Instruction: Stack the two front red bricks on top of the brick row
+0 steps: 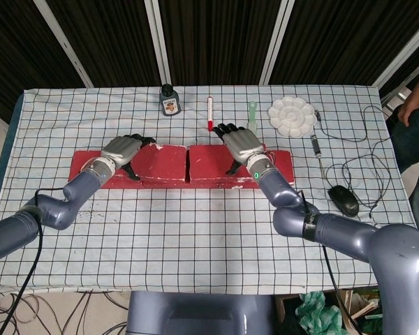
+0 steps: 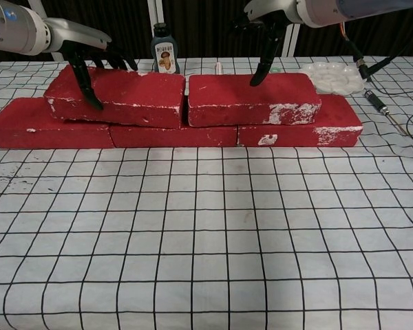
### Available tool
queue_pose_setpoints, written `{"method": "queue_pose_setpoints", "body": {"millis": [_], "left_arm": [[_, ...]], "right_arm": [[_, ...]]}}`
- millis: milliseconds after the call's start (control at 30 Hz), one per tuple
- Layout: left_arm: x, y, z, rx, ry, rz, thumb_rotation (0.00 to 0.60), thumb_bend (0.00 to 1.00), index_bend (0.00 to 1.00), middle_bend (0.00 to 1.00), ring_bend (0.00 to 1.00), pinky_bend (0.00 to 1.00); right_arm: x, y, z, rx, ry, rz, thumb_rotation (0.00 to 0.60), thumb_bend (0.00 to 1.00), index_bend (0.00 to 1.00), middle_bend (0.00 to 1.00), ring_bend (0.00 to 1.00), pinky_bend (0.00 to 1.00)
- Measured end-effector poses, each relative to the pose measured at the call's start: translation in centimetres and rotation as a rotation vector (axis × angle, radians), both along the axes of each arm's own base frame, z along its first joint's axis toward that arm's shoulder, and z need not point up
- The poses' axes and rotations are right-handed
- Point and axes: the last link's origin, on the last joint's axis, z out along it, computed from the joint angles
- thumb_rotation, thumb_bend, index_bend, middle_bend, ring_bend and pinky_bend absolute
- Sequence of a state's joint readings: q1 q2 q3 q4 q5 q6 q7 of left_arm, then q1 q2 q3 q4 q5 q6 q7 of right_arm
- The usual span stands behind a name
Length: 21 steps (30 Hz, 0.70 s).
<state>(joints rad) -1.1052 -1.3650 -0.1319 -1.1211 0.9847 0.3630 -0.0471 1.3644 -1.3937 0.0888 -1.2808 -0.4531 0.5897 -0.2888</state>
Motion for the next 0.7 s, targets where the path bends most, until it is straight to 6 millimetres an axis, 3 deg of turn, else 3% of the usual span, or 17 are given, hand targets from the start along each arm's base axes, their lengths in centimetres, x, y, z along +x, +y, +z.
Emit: {"method": "queue_pose_setpoints", "body": {"millis": [700], "left_arm": [[0.02, 0.03, 0.29, 0.015, -0.02, 0.024, 0.6, 0.0, 0.08, 0.12, 0.03, 0.11]], "right_arm": [[-0.71, -0.26, 0.14, -0.015, -0.003, -0.017, 0.6, 0.0, 0.0, 0.0, 0.0, 0.14]]}}
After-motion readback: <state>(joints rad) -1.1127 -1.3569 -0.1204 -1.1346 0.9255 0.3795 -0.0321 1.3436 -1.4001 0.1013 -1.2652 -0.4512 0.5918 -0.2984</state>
